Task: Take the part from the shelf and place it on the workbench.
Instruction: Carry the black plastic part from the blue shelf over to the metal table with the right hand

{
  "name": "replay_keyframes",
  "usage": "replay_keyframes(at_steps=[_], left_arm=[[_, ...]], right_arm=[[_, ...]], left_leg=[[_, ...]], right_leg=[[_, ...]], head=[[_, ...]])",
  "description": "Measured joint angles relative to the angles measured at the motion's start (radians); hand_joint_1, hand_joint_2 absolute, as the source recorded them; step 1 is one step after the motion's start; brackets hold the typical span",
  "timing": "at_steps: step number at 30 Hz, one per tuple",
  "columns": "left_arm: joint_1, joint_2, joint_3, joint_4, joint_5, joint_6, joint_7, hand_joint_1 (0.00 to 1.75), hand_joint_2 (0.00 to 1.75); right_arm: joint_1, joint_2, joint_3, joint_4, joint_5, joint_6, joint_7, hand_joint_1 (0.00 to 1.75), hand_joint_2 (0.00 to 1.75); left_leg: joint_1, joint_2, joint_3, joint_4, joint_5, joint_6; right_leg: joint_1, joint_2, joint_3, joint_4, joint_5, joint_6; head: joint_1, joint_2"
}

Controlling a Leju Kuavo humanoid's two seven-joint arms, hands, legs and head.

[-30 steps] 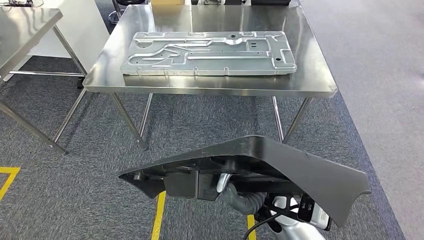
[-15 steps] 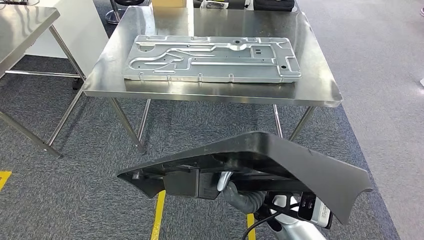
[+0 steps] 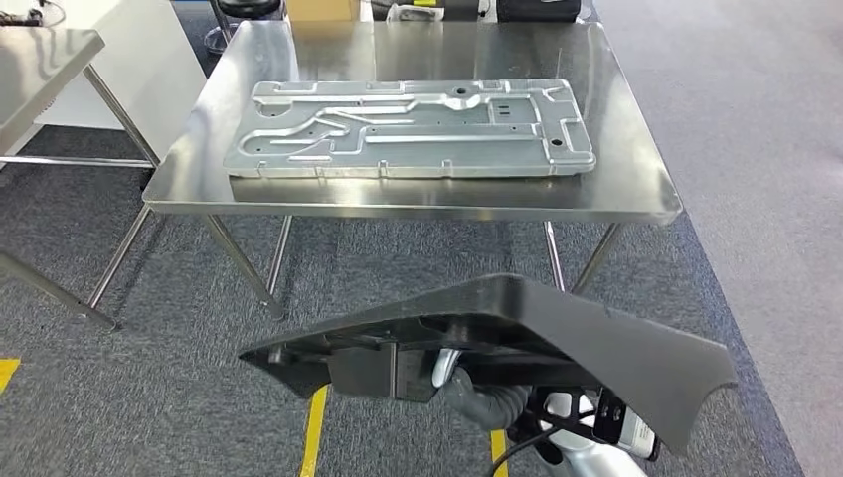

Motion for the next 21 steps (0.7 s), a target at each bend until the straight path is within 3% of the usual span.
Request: replay_keyframes(at_steps=[2,3,4,5,7,9,13,15,19,21], left_arm=[[0.001,0.000,0.000,0.000,0.000,0.000,0.000,0.00,1.75],[0.002,0.001,0.000,0.000,0.000,0.000,0.000,0.00,1.75],[0.004,0.001,0.000,0.000,0.000,0.000,0.000,0.00,1.75],[0.005,0.001,0.000,0.000,0.000,0.000,0.000,0.00,1.75],[0.007,0.002,0.000,0.000,0.000,0.000,0.000,0.00,1.75],[0.006,0.004,0.000,0.000,0.000,0.000,0.000,0.00,1.75],[0.006,0.005,0.000,0.000,0.000,0.000,0.000,0.00,1.75],[0.004,0.005,0.000,0.000,0.000,0.000,0.000,0.00,1.75],[0.002,0.005,0.000,0.000,0.001,0.000,0.000,0.00,1.75],[0.003,0.005,0.000,0.000,0.001,0.000,0.000,0.00,1.75]], right_arm=[[0.000,0.002,0.000,-0.001,0.000,0.002,0.000,1.75,1.75],[0.001,0.002,0.000,-0.001,0.000,0.002,0.000,1.75,1.75],[0.001,0.002,0.000,-0.001,0.001,0.003,0.000,1.75,1.75],[0.001,0.003,0.000,0.000,0.001,0.003,0.000,1.75,1.75],[0.000,0.004,0.000,0.000,0.001,0.003,0.000,1.75,1.75],[-0.002,0.005,0.000,0.001,0.001,0.003,0.000,1.75,1.75],[-0.005,0.007,0.000,0.003,-0.012,0.009,0.000,1.75,1.75],[-0.007,0.007,0.000,0.003,-0.021,0.013,0.000,1.75,1.75],[-0.003,0.006,0.000,0.006,-0.029,0.019,0.000,1.75,1.75],[0.001,0.006,0.000,0.007,-0.029,0.025,0.000,1.75,1.75]], left_leg=[[0.000,0.000,-0.079,0.127,-0.049,-0.006],[0.000,0.000,-0.117,0.175,-0.064,-0.007],[0.000,0.000,-0.141,0.192,-0.060,-0.008],[0.000,0.000,-0.147,0.171,-0.035,-0.007],[0.000,0.000,-0.116,0.044,0.062,-0.001],[-0.005,0.001,-0.086,-0.057,0.118,0.007],[-0.006,0.001,-0.066,-0.084,0.119,0.030],[-0.003,0.002,-0.049,-0.091,0.113,0.041],[-0.005,0.008,-0.026,-0.094,0.091,0.048],[-0.005,0.011,-0.005,-0.094,0.074,0.047]], right_leg=[[0.001,0.000,0.013,0.000,-0.012,-0.006],[0.002,0.001,0.020,0.000,-0.019,-0.007],[0.003,0.003,0.028,0.000,-0.026,-0.006],[0.003,0.005,0.039,0.000,-0.034,-0.005],[0.002,0.006,0.064,0.000,-0.054,0.000],[0.004,0.007,0.080,0.000,-0.071,0.010],[0.006,0.008,0.090,0.012,-0.080,0.035],[0.003,0.005,0.058,0.076,-0.100,0.044],[0.000,0.004,-0.080,0.274,-0.177,0.053],[0.000,0.003,-0.113,0.278,-0.159,0.052]], head=[[0.000,0.000],[0.000,0.000],[0.000,0.000],[0.000,0.000],[0.000,0.000],[0.000,0.000],[0.000,0.000],[0.000,0.000],[0.000,0.000],[0.000,0.000]])
